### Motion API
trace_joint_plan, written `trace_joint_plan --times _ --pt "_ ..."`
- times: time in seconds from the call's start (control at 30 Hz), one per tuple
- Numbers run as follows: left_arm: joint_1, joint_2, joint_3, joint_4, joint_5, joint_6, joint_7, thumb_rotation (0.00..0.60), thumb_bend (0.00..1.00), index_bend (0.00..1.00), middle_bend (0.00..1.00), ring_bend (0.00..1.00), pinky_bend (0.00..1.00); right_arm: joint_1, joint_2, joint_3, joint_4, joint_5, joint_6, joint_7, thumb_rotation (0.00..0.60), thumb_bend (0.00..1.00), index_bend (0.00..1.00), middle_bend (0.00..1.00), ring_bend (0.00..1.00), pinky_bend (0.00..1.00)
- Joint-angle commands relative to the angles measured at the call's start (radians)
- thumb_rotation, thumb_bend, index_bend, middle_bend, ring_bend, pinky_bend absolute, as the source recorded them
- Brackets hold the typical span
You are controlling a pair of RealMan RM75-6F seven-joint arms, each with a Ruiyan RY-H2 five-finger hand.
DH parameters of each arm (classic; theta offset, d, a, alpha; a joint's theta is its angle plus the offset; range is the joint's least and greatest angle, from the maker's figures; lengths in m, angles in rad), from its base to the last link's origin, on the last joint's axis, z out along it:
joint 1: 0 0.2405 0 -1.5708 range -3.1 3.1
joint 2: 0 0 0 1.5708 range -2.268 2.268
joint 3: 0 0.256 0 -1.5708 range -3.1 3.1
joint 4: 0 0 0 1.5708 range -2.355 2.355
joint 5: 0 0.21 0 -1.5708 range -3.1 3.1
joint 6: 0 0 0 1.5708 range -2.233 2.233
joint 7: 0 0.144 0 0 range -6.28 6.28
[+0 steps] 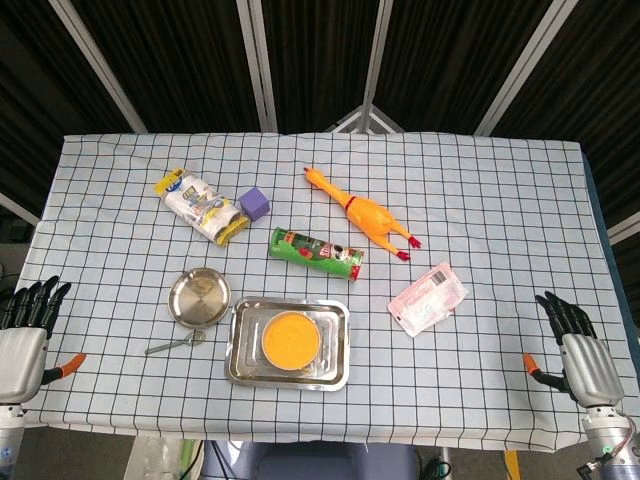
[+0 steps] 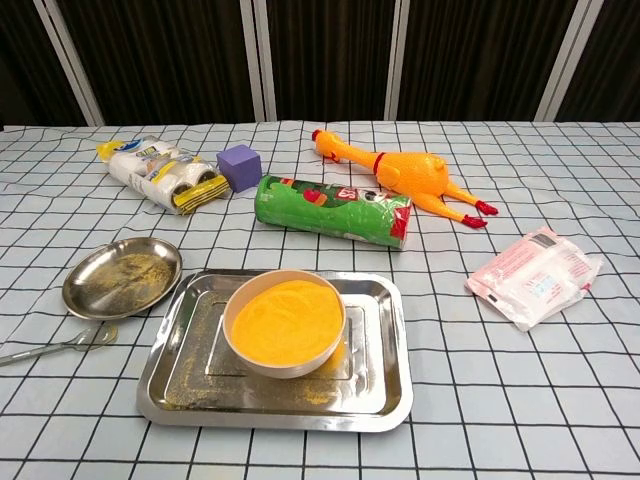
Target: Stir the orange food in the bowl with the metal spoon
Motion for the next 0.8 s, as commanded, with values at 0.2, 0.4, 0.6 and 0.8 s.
trace_joint_plan --times 0.2,0.4,0.6,0.8 --pt "-0.004 -0.005 -0.002 -0.002 -0.003 -0.021 0.021 0.600 0.11 0.00 0.00 0.00 0.00 -0.006 0.002 -0.002 -0.001 -0.002 0.008 0.003 0.600 0.40 0.00 0.00 0.00 0.00" --pt "-0.009 -0.017 -0.004 -0.017 -0.019 -0.044 0.069 0.600 0.12 0.02 0.25 0.34 0.45 -0.004 0.001 -0.004 -0.001 -0.007 0.003 0.004 0.600 0.40 0.00 0.00 0.00 0.00" --pt "-0.038 -0.059 -0.018 -0.034 -0.095 -0.127 0.129 0.600 0.21 0.37 0.90 0.91 0.92 -0.004 0.002 -0.005 -0.003 -0.009 0.003 0.005 0.600 0.41 0.00 0.00 0.00 0.00" --pt "-0.080 -0.102 -0.037 -0.056 -0.235 -0.237 0.234 0.600 0.32 0.48 1.00 1.00 1.00 -0.006 0.005 -0.008 -0.005 -0.010 0.004 0.008 0.600 0.40 0.00 0.00 0.00 0.00"
